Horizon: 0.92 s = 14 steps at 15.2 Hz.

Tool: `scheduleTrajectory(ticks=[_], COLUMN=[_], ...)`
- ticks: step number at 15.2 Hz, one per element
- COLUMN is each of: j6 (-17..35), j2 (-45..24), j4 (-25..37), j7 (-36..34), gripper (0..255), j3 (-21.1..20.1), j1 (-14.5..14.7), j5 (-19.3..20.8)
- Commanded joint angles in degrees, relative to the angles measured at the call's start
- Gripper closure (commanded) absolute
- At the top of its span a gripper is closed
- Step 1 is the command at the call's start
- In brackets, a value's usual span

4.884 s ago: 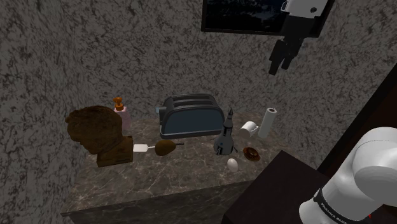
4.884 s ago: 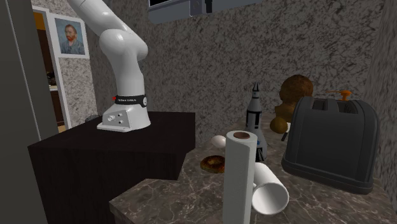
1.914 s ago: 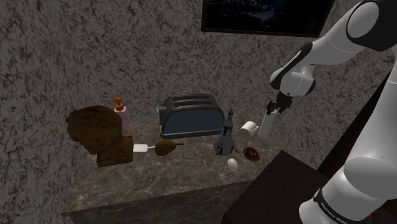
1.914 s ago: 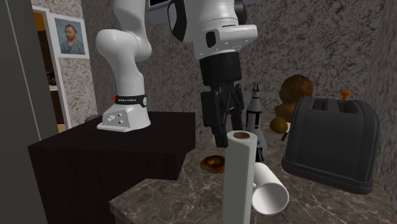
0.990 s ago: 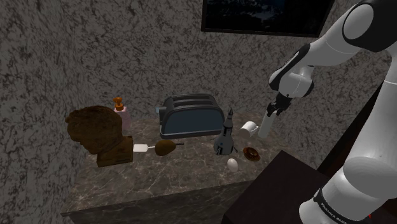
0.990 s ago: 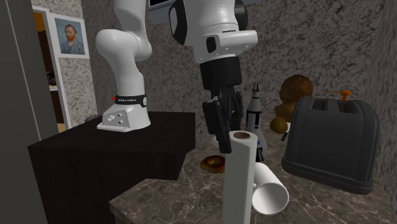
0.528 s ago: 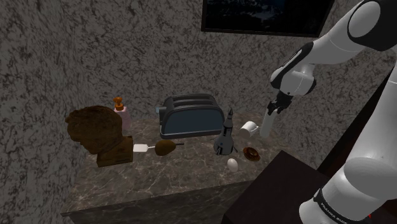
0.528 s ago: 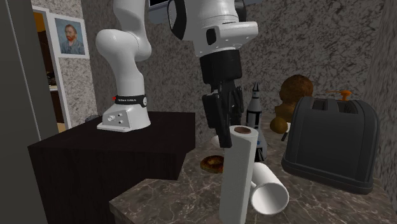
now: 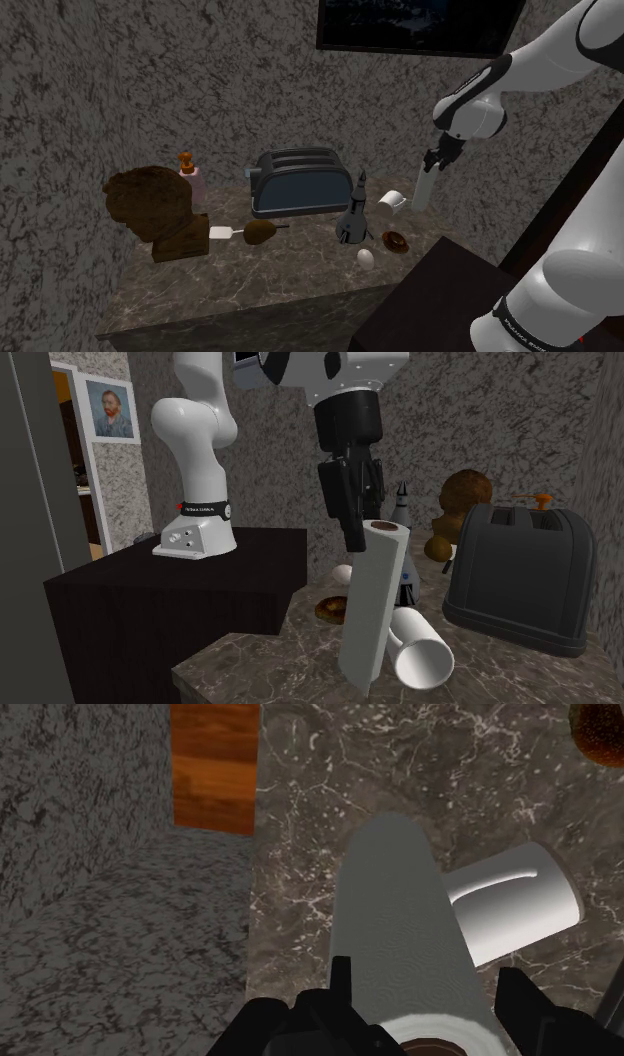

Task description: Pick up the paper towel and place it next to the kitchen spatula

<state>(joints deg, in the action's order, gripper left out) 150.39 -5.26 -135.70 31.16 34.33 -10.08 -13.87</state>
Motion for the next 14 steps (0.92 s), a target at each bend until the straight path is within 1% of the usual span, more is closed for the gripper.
scheduleTrajectory(ticks=[1, 7, 14], j6=[-1.5, -5.8, -11.1], j2=[1.6, 5.6, 9.6], j4=[0.4, 1.6, 3.8], j7=[-1.7, -5.6, -8.9], gripper=[255, 255, 255], j3=[0.5, 1.0, 0.7], j1=[0.3, 0.5, 0.2], j5=[2.3, 7.3, 11.6])
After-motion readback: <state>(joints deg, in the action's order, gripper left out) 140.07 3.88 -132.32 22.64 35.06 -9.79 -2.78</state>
